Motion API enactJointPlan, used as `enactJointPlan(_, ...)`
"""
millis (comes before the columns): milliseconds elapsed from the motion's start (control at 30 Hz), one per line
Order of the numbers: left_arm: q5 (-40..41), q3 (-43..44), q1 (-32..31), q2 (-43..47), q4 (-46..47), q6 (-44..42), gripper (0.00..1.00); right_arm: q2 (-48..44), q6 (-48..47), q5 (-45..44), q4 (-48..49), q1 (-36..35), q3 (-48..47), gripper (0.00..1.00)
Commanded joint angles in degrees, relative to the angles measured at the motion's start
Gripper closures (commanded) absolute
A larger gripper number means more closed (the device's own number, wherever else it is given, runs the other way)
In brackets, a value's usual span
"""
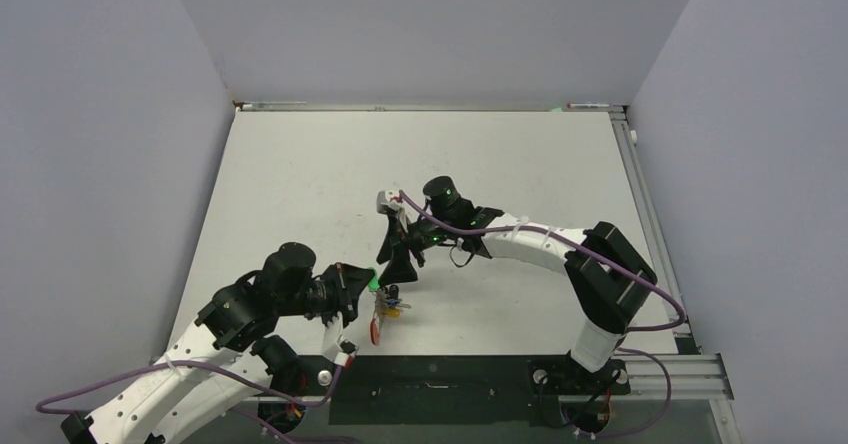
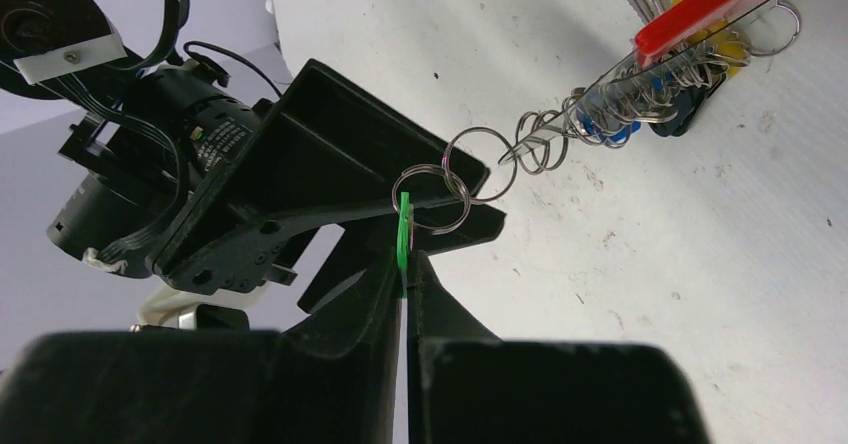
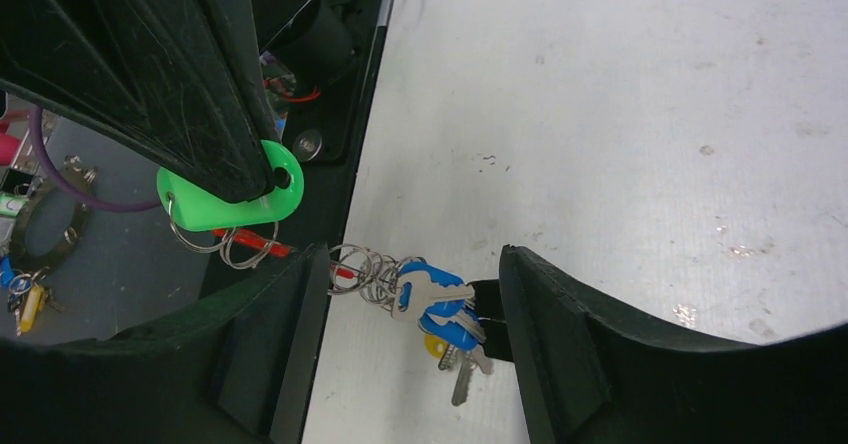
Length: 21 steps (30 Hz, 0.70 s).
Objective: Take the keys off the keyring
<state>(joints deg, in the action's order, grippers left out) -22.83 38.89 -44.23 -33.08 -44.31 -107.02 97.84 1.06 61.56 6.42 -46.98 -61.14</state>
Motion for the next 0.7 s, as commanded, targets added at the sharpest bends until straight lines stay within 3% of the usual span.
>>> enactJointPlan(0,-2.9,0.8,-0.3,0.1,1.9,-2.5,1.0,1.9,-2.3,3.5,2.9,-3.0,0.2,0.36)
enactJointPlan(467,2.0,1.7,-0.3,-0.9,3.2,1.1,1.0,-1.9,-9.7,7.9,-8.1,-2.1,2.2,0.37)
enactJointPlan(600,2.4,2.4,-0.2,-2.4,4.6,3.2,1.0,-5.2,-9.6,6.6,-7.2,-1.6,4.1,0.29)
enactJointPlan(667,1.9,3.1,-0.2,-3.1,5.4,4.3,1.0,-6.9,-8.0,5.0,-2.1,-1.3,5.5,0.24)
